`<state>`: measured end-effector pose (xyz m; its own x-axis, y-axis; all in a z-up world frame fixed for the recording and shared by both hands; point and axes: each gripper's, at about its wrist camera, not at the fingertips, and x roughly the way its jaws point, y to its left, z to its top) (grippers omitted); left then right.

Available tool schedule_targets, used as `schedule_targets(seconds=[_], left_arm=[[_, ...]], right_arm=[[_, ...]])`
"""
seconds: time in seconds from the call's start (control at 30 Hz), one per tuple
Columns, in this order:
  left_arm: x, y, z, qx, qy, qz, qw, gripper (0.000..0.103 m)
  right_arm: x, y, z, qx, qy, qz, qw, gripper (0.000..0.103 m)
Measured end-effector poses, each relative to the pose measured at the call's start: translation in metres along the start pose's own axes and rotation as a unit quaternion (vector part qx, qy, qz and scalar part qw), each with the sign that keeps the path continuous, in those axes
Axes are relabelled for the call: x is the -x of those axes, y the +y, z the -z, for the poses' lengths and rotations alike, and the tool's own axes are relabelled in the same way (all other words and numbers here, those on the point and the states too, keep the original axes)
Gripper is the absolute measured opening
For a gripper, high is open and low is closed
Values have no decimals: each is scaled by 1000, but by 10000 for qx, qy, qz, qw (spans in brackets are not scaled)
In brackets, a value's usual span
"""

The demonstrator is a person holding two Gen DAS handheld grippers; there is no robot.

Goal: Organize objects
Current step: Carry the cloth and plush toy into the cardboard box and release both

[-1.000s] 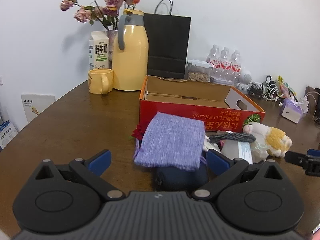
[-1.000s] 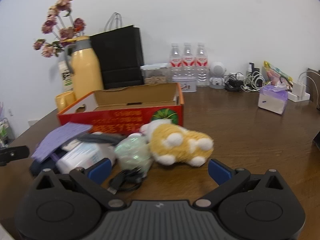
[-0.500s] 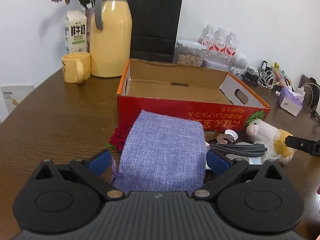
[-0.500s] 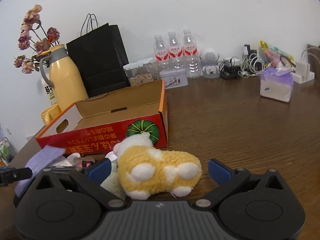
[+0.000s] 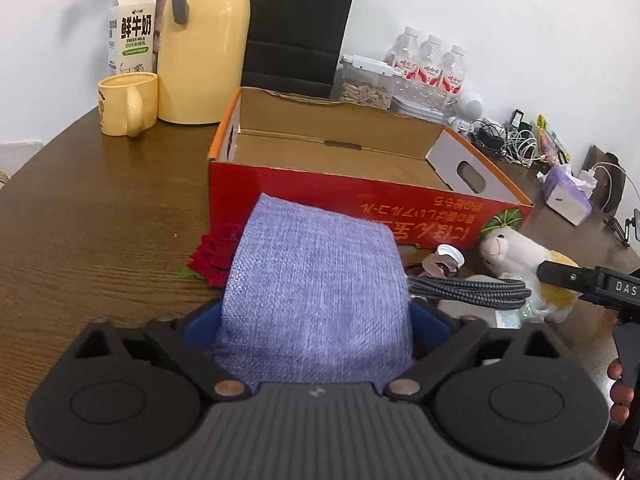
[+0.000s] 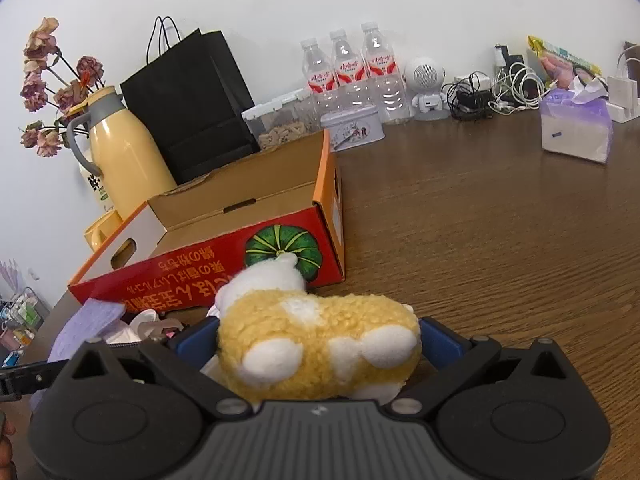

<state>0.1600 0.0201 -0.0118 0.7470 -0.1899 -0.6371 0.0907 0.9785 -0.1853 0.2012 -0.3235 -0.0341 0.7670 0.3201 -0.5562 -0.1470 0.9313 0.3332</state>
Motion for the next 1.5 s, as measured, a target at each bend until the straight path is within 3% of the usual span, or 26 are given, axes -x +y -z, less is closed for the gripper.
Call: schedule_targets(seconds=[0.27, 0.43, 0.53, 0.8, 1.0, 1.23, 1.5], left_arm=[[12, -10, 3, -155, -145, -45, 9998, 61], [28, -15, 1, -325, -353, -66, 9988, 29], [40, -17, -1, -385, -495, -47, 9980, 22], [67, -25, -22, -462, -1044, 114, 9934, 20], [57, -30, -59, -290, -1319, 94, 9908, 21], [7, -32, -104, -54, -1254, -86, 9921, 21], [-61, -29, -123, 66, -965, -650, 9932, 21]], right_arm=[[2, 0, -2, 121, 128, -89, 9998, 98], [14, -2, 0, 94, -44, -128, 9999, 96], [23, 1, -1, 144, -185, -118, 9997, 94], [57, 28, -14, 596, -851, -207, 9944, 93], [52, 59, -42, 864, -1269, -325, 9876, 93], [5, 100, -73, 1169, -1463, -245, 9820, 93], [-69, 119, -89, 1391, -1113, 112, 9839, 93]])
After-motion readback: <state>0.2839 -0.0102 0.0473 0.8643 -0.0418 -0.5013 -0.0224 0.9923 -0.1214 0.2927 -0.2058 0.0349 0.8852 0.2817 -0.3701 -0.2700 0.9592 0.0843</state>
